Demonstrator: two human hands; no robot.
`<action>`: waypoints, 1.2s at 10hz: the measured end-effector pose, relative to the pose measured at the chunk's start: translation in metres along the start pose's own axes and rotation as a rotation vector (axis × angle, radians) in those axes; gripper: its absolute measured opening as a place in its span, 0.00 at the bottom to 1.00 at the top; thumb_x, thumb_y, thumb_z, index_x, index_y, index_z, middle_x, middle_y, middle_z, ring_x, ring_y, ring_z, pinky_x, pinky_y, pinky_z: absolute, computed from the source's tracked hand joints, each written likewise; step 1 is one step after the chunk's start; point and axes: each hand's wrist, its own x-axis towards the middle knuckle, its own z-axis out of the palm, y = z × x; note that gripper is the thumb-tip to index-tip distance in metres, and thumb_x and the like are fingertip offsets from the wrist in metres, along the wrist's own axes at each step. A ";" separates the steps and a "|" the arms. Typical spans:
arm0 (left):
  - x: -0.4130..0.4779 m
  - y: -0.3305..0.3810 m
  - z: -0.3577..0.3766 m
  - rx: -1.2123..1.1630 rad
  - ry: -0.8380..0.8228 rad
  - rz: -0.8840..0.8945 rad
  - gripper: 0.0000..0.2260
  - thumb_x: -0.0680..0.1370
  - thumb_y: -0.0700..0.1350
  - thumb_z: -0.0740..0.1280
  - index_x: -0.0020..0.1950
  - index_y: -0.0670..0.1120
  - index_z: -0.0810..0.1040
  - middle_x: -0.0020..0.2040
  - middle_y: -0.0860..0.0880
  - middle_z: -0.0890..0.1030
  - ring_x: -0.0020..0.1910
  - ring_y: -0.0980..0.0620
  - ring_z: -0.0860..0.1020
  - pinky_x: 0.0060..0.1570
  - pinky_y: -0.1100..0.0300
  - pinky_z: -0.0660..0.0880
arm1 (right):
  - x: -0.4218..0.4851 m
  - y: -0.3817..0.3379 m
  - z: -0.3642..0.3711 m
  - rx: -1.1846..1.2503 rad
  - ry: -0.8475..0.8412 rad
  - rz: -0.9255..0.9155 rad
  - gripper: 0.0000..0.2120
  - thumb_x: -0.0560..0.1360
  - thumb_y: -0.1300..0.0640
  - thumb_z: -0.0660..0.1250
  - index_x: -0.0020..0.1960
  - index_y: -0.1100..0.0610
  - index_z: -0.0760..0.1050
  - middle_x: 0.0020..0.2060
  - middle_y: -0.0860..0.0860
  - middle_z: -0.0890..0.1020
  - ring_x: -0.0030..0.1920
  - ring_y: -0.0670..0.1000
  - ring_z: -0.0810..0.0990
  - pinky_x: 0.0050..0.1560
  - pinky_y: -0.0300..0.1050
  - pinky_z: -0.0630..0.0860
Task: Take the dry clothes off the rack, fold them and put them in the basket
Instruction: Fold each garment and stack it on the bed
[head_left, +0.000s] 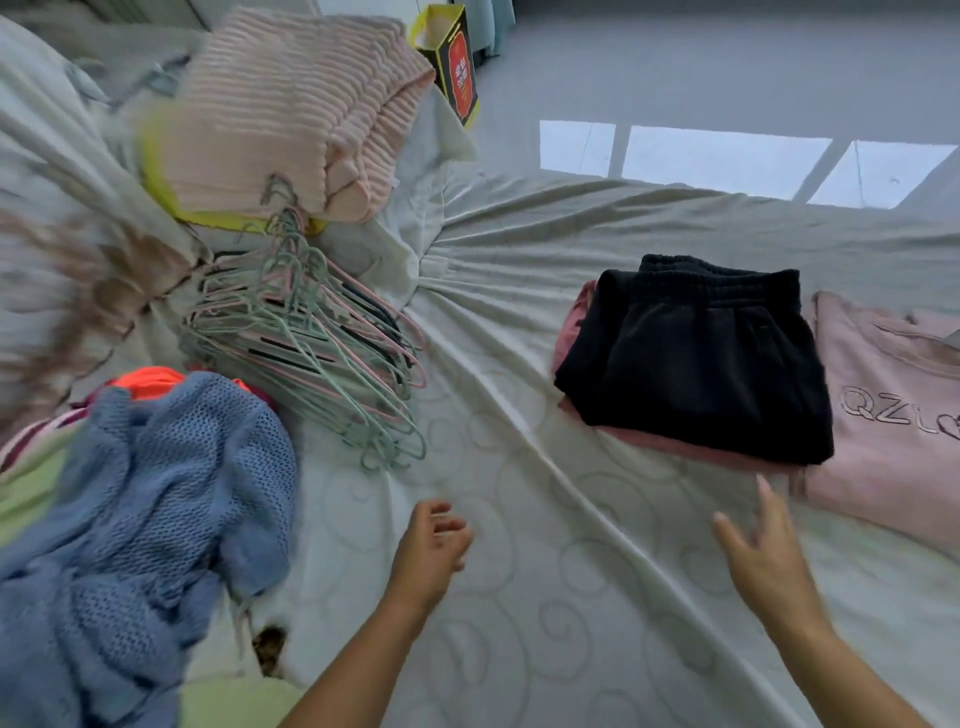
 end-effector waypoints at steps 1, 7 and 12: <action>-0.029 -0.031 -0.060 -0.013 0.107 -0.029 0.11 0.76 0.34 0.65 0.50 0.50 0.69 0.52 0.42 0.77 0.44 0.49 0.76 0.38 0.59 0.74 | -0.066 0.008 0.048 -0.021 -0.196 0.070 0.30 0.73 0.66 0.68 0.72 0.63 0.61 0.71 0.62 0.64 0.71 0.60 0.64 0.71 0.54 0.60; 0.054 -0.032 -0.404 0.709 0.281 -0.166 0.35 0.72 0.52 0.71 0.72 0.42 0.60 0.69 0.41 0.69 0.64 0.41 0.71 0.59 0.51 0.70 | -0.190 -0.159 0.310 0.328 -0.457 0.133 0.08 0.78 0.65 0.61 0.47 0.58 0.77 0.42 0.54 0.82 0.49 0.57 0.79 0.37 0.38 0.78; 0.019 -0.073 -0.481 0.130 0.325 -0.168 0.14 0.73 0.46 0.71 0.53 0.43 0.71 0.52 0.44 0.77 0.48 0.49 0.75 0.49 0.54 0.72 | -0.136 -0.317 0.393 0.043 -0.380 -0.201 0.20 0.79 0.55 0.61 0.67 0.65 0.67 0.62 0.60 0.74 0.59 0.56 0.74 0.56 0.48 0.70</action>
